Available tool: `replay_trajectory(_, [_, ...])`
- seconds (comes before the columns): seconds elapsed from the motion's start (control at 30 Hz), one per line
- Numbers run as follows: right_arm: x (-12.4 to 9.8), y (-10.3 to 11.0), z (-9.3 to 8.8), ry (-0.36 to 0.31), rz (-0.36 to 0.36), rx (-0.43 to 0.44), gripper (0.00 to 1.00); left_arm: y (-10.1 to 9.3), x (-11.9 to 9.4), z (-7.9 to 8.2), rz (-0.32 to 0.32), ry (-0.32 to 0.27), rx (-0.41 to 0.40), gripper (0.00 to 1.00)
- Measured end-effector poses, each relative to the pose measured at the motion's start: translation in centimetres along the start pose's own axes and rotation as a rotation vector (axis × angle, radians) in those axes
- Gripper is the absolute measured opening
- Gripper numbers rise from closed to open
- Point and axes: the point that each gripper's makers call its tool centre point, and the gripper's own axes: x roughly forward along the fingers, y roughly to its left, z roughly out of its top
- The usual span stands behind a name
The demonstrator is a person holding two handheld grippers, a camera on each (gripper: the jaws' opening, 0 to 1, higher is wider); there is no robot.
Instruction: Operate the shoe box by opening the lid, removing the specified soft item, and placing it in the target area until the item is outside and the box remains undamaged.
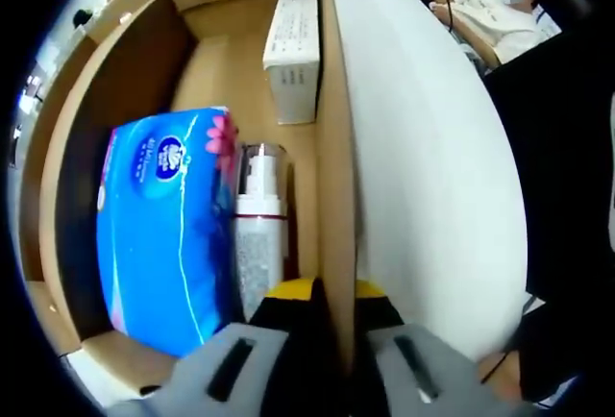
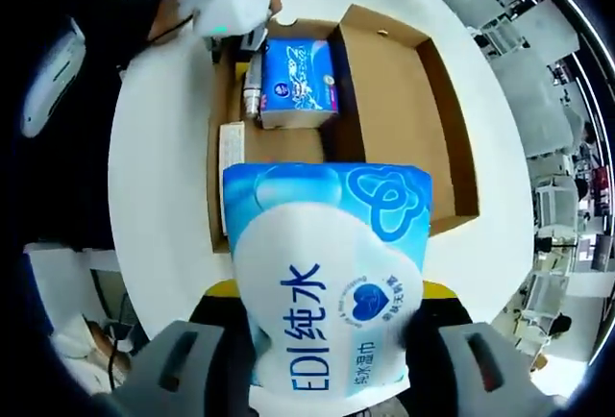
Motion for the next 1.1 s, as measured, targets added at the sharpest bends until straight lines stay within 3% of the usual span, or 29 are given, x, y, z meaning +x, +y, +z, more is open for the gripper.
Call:
replay_trajectory(0.4, [-0.4,-2.2,-4.3,0.0,-0.041,0.064,0.63,0.1,0.0,0.0,-0.005,-0.004,-0.006,0.06])
replay_trajectory(0.6, [0.3,-2.8,-5.7,-0.004,-0.026,0.083,0.63,0.0,0.0,0.0,-0.002,-0.003,-0.007,0.06])
replay_trajectory(1.1, [2.3,-2.4,-7.6,-0.027,0.037,-0.005,0.62,0.1,0.0,0.1,-0.005,-0.004,-0.007,0.06])
